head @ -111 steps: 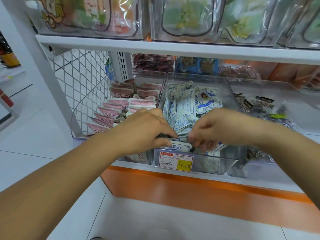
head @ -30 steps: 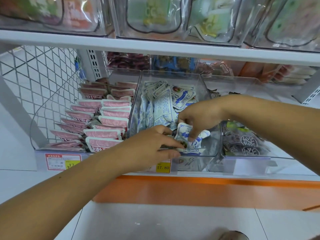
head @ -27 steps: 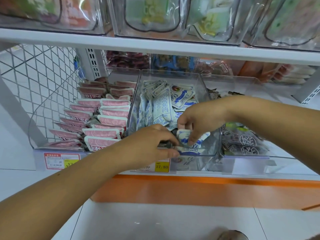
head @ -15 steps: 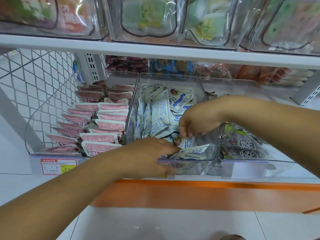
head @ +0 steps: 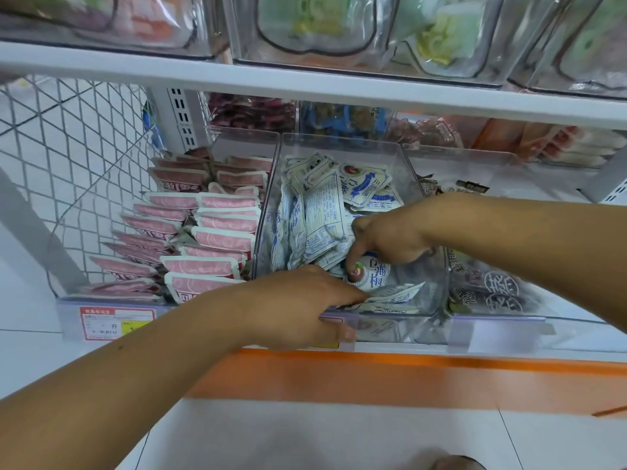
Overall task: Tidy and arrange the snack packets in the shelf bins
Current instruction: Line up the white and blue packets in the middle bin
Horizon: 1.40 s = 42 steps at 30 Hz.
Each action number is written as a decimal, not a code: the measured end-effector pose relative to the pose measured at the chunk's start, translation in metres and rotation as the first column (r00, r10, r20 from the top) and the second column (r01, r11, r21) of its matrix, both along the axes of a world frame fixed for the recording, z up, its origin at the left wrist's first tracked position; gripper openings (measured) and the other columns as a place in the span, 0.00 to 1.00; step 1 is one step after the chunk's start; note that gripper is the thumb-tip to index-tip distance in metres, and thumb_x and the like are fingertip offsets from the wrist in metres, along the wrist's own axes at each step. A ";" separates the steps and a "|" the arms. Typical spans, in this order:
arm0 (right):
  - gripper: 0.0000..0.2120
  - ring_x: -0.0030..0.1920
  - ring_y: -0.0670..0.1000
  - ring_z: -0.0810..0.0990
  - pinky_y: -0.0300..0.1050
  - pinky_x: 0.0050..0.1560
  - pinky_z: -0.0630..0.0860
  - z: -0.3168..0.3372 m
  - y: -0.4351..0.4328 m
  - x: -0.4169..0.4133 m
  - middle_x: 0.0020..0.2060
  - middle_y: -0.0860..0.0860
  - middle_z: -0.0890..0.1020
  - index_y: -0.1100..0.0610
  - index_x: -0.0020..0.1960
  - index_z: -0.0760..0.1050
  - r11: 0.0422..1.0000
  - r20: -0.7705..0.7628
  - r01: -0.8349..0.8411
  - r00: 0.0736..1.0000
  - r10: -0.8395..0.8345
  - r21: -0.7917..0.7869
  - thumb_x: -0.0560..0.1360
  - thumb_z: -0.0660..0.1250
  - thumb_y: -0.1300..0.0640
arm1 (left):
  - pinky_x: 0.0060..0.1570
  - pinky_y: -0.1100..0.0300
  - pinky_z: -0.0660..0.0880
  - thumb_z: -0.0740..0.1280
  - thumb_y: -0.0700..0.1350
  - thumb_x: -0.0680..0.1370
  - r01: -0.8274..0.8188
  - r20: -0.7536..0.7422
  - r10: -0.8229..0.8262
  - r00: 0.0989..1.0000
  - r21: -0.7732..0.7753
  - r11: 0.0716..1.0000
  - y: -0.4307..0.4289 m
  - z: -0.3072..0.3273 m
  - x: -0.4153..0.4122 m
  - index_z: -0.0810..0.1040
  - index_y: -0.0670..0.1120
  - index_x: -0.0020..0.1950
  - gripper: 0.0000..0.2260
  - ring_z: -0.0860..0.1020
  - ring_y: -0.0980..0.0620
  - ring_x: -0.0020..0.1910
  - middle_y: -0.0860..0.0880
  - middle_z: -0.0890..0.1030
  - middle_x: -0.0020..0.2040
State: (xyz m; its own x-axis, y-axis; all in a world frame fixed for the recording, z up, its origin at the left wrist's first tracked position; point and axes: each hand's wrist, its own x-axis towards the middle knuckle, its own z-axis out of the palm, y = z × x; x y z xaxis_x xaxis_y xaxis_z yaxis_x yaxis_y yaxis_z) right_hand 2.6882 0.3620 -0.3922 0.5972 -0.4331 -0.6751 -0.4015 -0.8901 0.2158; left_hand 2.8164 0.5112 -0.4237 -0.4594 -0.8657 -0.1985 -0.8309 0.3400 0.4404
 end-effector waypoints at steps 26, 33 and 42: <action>0.09 0.46 0.54 0.81 0.50 0.48 0.80 0.023 0.026 -0.017 0.49 0.52 0.82 0.47 0.44 0.75 0.957 0.248 0.196 0.937 -0.248 0.216 0.74 0.66 0.62 | 0.61 0.55 0.71 0.74 0.62 0.68 -0.316 -0.094 0.315 0.944 0.006 0.949 0.003 -0.004 -0.005 0.59 0.58 0.68 0.35 0.70 0.56 0.60 0.57 0.63 0.66; 0.12 0.46 0.45 0.81 0.40 0.52 0.79 0.050 0.016 -0.020 0.50 0.49 0.83 0.48 0.55 0.79 0.907 0.174 0.303 0.916 -0.361 0.292 0.78 0.63 0.63 | 0.59 0.54 0.72 0.64 0.71 0.70 -0.249 0.040 0.249 0.968 -0.009 0.969 -0.004 -0.004 -0.016 0.55 0.66 0.72 0.34 0.75 0.54 0.58 0.59 0.75 0.62; 0.19 0.60 0.48 0.77 0.40 0.58 0.72 0.038 0.007 -0.009 0.61 0.45 0.79 0.49 0.64 0.77 0.971 0.232 0.231 0.943 -0.238 0.057 0.78 0.58 0.64 | 0.52 0.54 0.72 0.58 0.70 0.74 -0.164 0.067 0.168 0.983 -0.072 0.984 -0.004 -0.007 -0.012 0.65 0.64 0.54 0.15 0.70 0.56 0.47 0.60 0.70 0.40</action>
